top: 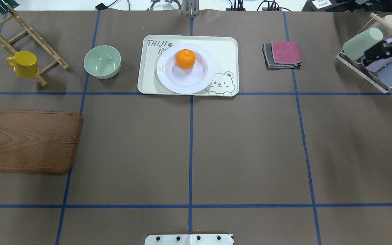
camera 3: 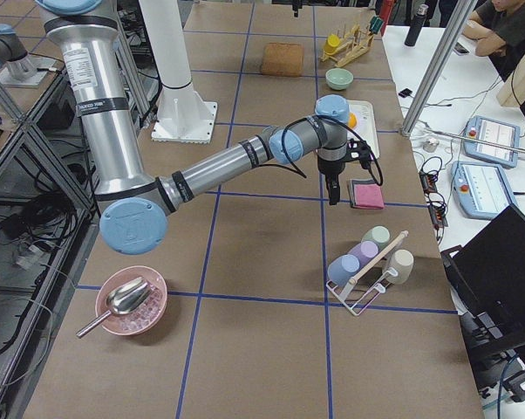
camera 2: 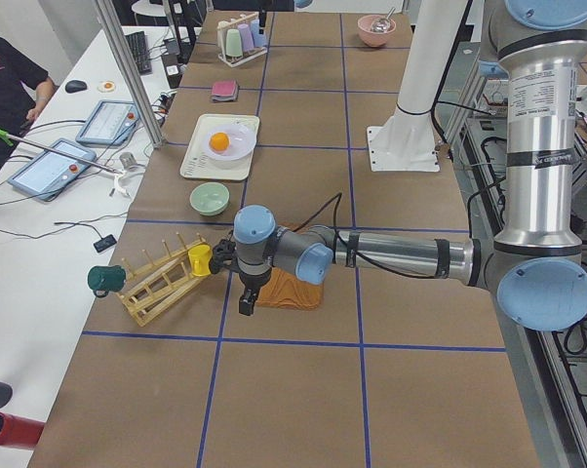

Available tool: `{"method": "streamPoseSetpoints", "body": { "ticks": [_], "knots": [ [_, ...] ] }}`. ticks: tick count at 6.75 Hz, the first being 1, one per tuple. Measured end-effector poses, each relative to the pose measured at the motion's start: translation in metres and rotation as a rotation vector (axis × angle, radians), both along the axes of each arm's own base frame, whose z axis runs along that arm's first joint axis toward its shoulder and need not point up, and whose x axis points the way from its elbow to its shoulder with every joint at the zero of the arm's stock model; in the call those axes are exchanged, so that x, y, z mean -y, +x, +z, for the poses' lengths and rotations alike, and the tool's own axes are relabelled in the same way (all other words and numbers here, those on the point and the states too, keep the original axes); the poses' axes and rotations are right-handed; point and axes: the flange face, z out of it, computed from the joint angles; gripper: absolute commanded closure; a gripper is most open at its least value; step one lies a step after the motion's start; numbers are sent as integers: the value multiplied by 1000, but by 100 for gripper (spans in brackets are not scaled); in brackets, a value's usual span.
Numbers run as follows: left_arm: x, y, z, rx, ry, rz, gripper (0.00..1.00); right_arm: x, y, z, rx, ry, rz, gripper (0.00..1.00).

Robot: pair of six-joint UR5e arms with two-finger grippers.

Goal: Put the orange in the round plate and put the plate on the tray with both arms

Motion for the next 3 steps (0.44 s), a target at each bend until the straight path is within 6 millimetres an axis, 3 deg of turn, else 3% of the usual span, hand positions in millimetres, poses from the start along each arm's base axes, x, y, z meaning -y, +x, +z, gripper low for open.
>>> {"method": "streamPoseSetpoints", "body": {
  "ticks": [1,3],
  "knots": [
    [-1,-5,4,1,-8,-10,2,-23,40,39,1,-40,-27,0],
    [-3,-10,9,3,-20,-19,2,-67,83,97,22,-133,-18,0]
  ]
}}
